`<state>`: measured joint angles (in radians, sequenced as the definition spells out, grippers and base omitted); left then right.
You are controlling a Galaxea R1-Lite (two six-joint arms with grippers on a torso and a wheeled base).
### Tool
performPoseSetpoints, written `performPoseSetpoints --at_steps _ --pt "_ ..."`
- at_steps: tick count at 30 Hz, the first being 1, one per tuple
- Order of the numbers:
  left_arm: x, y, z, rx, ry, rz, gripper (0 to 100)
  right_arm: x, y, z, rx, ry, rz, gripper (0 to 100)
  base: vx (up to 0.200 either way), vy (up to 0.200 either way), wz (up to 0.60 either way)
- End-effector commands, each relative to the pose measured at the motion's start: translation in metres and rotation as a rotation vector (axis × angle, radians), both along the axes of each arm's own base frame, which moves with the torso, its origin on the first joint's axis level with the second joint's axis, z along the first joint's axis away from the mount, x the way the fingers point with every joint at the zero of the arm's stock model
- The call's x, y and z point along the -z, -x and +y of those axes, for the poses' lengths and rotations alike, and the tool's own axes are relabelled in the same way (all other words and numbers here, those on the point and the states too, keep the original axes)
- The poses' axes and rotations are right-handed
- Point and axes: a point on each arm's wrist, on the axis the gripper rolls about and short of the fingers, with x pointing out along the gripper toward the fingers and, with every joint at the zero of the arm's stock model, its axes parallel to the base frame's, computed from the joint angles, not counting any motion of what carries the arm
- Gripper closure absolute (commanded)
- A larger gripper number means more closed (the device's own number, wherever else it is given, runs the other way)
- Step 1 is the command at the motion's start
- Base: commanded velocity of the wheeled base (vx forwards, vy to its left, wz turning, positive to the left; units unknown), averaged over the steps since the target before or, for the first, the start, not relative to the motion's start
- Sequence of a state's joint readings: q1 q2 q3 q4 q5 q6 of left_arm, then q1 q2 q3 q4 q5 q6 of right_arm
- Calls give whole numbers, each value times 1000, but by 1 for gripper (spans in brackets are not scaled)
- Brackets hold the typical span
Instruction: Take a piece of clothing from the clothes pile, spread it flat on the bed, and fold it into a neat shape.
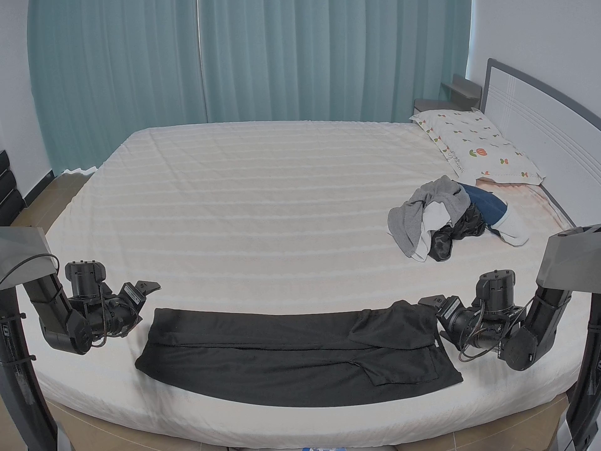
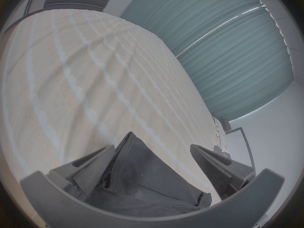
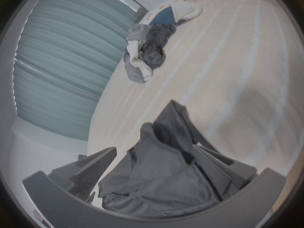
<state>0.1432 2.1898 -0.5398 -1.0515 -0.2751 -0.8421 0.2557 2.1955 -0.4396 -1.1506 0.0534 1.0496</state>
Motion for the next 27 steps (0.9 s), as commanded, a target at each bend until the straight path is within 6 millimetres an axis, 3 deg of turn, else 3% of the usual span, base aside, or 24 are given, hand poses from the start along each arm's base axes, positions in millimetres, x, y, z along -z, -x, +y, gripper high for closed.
performPoseSetpoints --at_steps 1,5,8,11,16,21,27 --pt "-2 3 -1 4 1 0 0 2 11 4 -19 -6 35 0 0 0 0" --pt "5 2 -3 10 4 19 0 13 20 8 -36 3 79 0 0 0 0" --pt "6 3 -4 13 5 24 0 16 26 6 -30 -1 98 0 -200 0 0" --pt "5 3 -5 14 3 25 0 15 32 5 -25 -19 80 0 -200 0 0" --pt "4 6 -5 16 1 29 0 13 37 3 -35 -50 33 0 0 0 0" --pt "15 27 -8 122 -126 103 0 25 42 3 -53 -50 25 0 0 0 0" --pt "17 33 -9 153 -167 154 0 26 43 3 -56 -51 22 0 0 0 0"
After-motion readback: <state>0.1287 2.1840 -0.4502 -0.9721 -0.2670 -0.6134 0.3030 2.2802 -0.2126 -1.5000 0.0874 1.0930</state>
